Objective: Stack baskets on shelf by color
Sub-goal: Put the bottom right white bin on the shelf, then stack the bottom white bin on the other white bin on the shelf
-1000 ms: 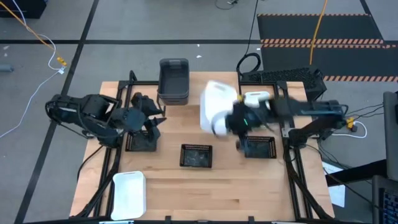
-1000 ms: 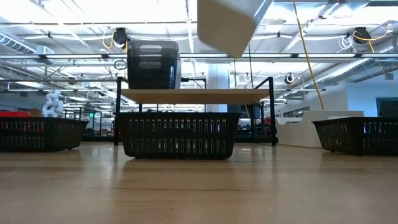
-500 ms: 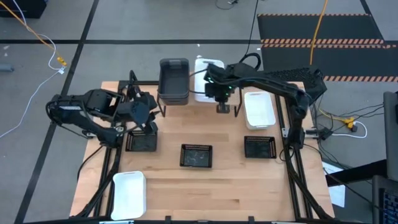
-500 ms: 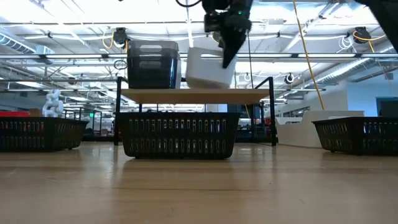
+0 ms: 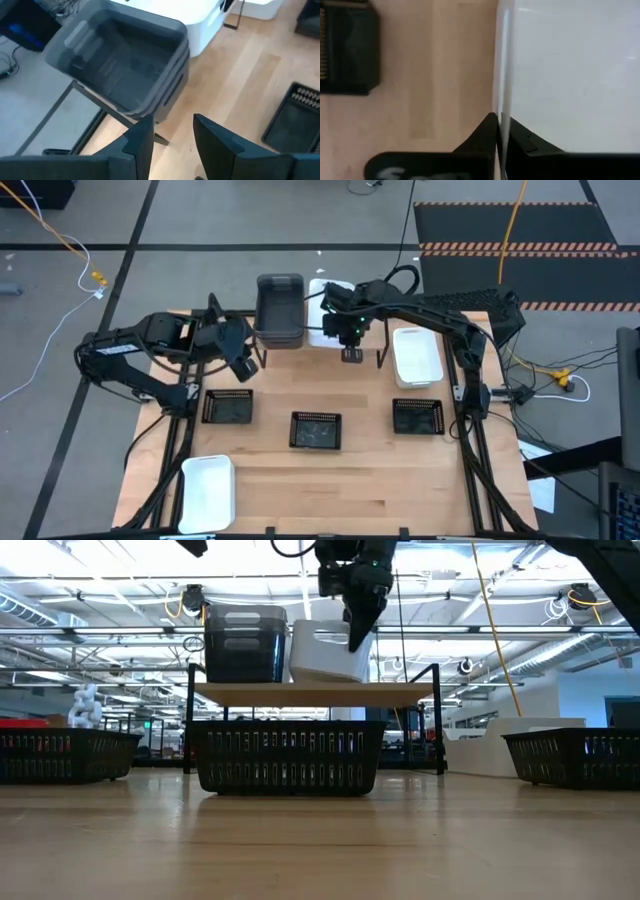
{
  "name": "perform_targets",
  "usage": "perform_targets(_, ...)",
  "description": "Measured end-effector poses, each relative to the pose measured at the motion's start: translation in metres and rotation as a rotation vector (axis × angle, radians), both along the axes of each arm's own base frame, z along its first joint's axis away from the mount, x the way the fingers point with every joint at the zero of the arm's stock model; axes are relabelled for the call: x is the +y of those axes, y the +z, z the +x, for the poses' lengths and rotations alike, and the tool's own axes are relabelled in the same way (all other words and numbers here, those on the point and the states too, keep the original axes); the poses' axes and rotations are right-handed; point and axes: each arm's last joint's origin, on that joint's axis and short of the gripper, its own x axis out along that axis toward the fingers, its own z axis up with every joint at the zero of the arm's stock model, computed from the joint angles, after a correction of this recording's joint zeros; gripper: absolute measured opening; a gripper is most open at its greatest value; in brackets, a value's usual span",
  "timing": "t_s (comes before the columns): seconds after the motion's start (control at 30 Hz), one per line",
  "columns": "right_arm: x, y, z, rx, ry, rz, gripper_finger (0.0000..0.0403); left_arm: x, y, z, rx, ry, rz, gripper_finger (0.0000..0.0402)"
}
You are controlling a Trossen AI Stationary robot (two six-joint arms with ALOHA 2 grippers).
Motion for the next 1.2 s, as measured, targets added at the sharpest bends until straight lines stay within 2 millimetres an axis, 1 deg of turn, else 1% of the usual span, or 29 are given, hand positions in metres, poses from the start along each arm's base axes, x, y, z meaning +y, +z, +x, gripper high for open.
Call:
perform_targets(0.13,-0.003,0.003,0.001,-0.025,0.002,-0.052,0.0044,0.002,0.001,0.001,-0.019,0.014,-0.003,0.014)
perform_targets(0.33,-0.002,0.005,-0.001,-0.012,0.047,-0.077,0.0109,0.003,0.002,0.002,-0.04,0.026,-0.009,0.014)
perform_targets(0.4,0.0,0.013,-0.007,-0.022,0.043,-0.08,0.0127,0.003,0.002,0.002,-0.045,0.032,-0.013,0.014)
perform_targets(0.43,0.002,0.021,-0.013,-0.043,0.035,-0.085,0.0132,0.003,0.002,0.002,-0.048,0.037,-0.016,0.014)
perform_targets(0.5,0.008,0.043,-0.028,-0.104,0.015,-0.1,0.0138,0.003,0.002,0.002,-0.05,0.039,-0.018,0.014)
perform_targets(0.6,0.019,0.078,-0.062,-0.196,-0.03,-0.115,0.0139,0.003,0.002,0.002,-0.052,0.043,-0.018,0.014)
perform_targets(0.63,0.022,0.085,-0.076,-0.213,-0.047,-0.109,0.0138,0.004,0.002,0.003,-0.056,0.047,-0.018,0.014)
perform_targets(0.7,0.031,0.09,-0.105,-0.207,-0.056,-0.085,0.0136,0.005,0.003,0.004,-0.077,0.053,-0.018,0.014)
perform_targets(0.77,0.043,0.082,-0.133,-0.169,-0.045,-0.077,0.0135,0.006,0.004,0.006,-0.097,0.051,-0.015,0.014)
perform_targets(0.8,0.049,0.073,-0.147,-0.144,-0.037,-0.072,0.0135,0.006,0.005,0.007,-0.107,0.043,-0.01,0.014)
perform_targets(0.87,0.061,0.049,-0.167,-0.09,-0.03,-0.048,0.0135,0.006,0.007,0.009,-0.124,0.027,0.002,0.014)
perform_targets(0.93,0.072,0.019,-0.186,-0.013,-0.06,-0.002,0.0135,0.006,0.009,0.011,-0.146,0.019,0.008,0.014)
perform_targets(1.0,0.081,-0.009,-0.201,0.063,-0.081,0.033,0.0135,0.006,0.009,0.012,-0.16,0.018,0.008,0.014)
perform_targets(1.1,0.091,-0.044,-0.218,0.16,-0.083,0.032,0.0135,0.006,0.011,0.013,-0.177,0.017,0.009,0.014)
perform_targets(1.2,0.094,-0.075,-0.226,0.229,-0.052,0.012,0.0135,0.007,0.01,0.017,-0.177,0.012,0.018,0.014)
